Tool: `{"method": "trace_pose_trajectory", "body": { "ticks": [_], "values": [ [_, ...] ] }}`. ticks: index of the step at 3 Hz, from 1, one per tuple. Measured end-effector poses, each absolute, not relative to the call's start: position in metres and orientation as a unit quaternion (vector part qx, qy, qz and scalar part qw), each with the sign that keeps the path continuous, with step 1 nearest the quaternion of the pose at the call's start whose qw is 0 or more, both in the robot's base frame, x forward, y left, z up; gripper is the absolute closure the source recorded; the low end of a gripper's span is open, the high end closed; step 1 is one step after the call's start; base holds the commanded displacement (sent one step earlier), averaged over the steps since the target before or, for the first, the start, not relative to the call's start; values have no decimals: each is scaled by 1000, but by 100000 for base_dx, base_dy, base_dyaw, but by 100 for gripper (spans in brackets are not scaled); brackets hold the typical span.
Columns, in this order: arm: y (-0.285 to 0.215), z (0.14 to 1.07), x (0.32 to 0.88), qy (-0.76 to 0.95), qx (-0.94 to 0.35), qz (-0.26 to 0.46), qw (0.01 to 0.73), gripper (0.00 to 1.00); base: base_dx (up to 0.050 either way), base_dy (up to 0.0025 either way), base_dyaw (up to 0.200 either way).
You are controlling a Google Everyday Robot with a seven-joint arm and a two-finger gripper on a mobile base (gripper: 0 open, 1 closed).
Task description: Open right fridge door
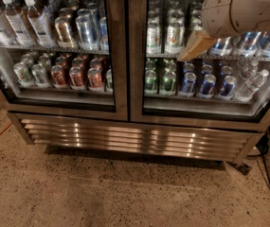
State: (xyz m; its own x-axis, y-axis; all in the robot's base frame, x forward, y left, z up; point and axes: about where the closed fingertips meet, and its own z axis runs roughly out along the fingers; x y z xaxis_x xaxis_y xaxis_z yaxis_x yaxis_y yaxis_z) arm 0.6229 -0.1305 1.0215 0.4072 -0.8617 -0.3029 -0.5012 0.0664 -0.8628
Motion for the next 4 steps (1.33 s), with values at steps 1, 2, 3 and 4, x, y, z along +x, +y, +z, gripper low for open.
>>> {"method": "trace_pose_trajectory", "body": {
  "ticks": [1,2,3,4],
  "values": [
    [-116,1030,644,515,-639,-162,548,0,0,0,0],
    [-116,1030,644,515,-639,-162,548,0,0,0,0],
    [-116,1030,650,526,-618,-148,566,0,0,0,0],
    [-116,1038,660,540,-586,-124,591,0,0,0,0]
  ]
}}
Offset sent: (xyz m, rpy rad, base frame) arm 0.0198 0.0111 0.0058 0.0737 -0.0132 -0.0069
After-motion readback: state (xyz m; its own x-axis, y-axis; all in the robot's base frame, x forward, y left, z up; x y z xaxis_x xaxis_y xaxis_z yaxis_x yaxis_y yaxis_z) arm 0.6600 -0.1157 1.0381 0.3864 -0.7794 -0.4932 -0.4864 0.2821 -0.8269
